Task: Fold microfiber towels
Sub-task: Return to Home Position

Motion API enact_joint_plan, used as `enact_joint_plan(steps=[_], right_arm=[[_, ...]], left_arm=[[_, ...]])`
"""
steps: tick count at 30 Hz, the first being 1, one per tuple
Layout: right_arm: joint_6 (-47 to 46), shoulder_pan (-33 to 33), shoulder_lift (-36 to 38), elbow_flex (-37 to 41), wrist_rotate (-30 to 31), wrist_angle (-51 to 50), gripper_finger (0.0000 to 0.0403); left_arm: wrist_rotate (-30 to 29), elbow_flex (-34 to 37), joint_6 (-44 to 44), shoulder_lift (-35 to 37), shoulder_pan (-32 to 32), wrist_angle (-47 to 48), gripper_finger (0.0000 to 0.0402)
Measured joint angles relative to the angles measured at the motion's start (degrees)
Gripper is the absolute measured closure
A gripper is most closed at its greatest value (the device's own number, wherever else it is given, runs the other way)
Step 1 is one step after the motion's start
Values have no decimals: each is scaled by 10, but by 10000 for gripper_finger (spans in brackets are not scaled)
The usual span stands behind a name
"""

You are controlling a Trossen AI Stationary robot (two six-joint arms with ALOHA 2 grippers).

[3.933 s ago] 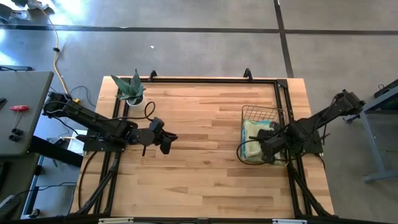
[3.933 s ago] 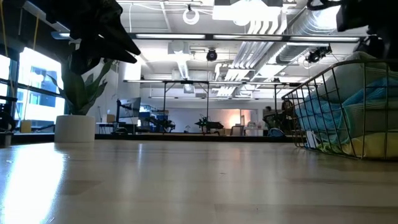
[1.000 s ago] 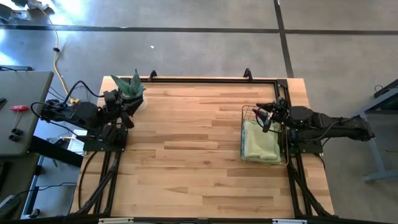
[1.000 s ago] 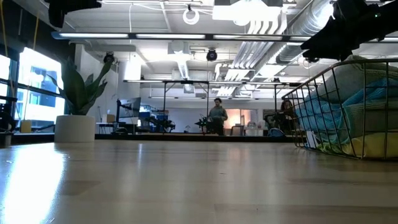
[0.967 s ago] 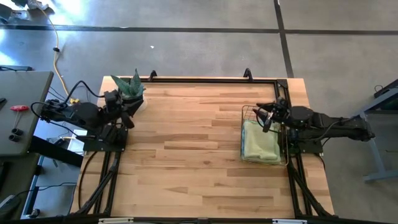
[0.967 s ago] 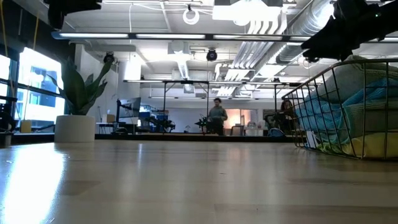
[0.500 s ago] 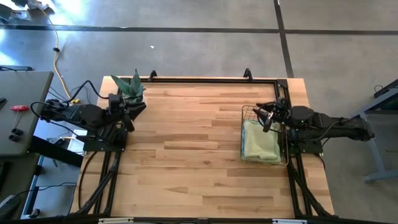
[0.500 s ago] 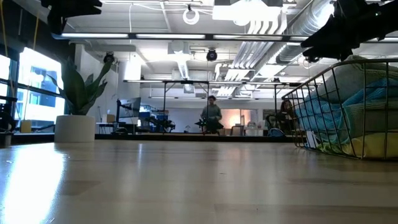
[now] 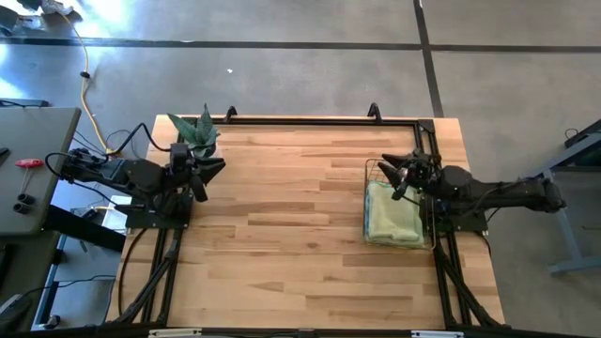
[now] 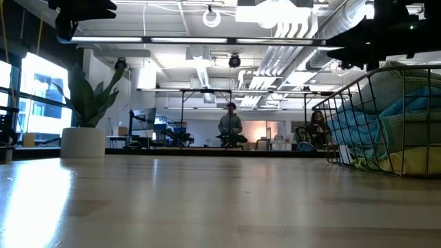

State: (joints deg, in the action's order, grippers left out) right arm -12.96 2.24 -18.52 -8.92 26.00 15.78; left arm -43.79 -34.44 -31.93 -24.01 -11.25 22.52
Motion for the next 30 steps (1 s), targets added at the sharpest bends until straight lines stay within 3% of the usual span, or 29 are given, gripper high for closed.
enact_joint_plan(steps=[18, 30], right_arm=[[-67, 0, 4, 83, 7, 60, 236], [-81, 0, 3, 84, 10, 48, 236]], left_arm=[[-5, 18, 6, -12, 0, 13, 328], [-13, 194, 6, -22, 0, -265, 328]])
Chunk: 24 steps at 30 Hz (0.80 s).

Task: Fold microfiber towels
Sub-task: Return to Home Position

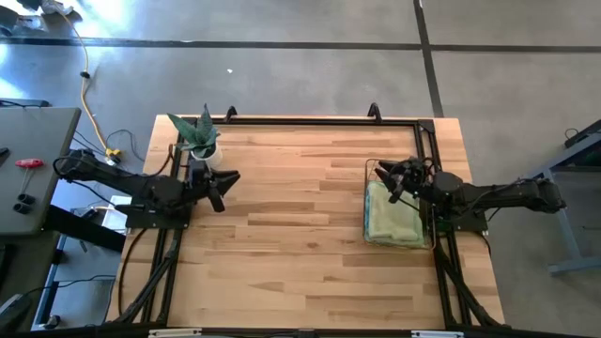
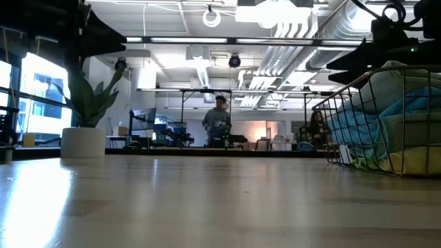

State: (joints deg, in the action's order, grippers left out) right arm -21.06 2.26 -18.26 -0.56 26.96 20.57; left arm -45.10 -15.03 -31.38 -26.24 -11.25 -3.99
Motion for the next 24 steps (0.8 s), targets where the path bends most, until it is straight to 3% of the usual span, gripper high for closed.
enact_joint_plan(steps=[5, 10, 24], right_arm=[[-16, 0, 0, 0, 0, -33, 236], [-50, 0, 0, 0, 0, -67, 236], [-45, 0, 0, 0, 1, -85, 236]], left_arm=[[-16, 41, 0, 0, 0, -62, 328], [-37, 67, -2, 2, 0, -66, 328], [-3, 144, -131, 6, 0, -65, 328]])
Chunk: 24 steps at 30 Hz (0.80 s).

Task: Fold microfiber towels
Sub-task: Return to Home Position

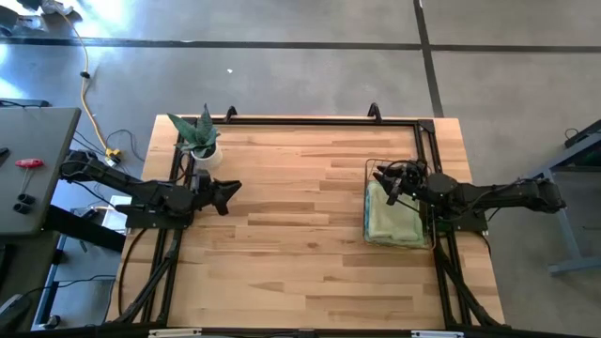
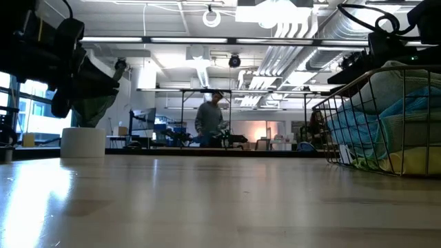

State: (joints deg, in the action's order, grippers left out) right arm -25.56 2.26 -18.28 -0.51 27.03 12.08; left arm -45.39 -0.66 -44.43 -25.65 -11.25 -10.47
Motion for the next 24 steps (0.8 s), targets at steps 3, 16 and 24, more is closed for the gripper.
enact_joint_plan(steps=[3, 16, 24], right_arm=[[0, 0, 0, 0, 0, 0, 236], [0, 0, 0, 0, 0, 0, 236], [0, 0, 0, 0, 0, 0, 236]], left_arm=[[0, 0, 2, 0, 0, 8, 328], [1, 0, 11, 0, 0, 58, 328], [2, 0, 11, 0, 0, 60, 328]])
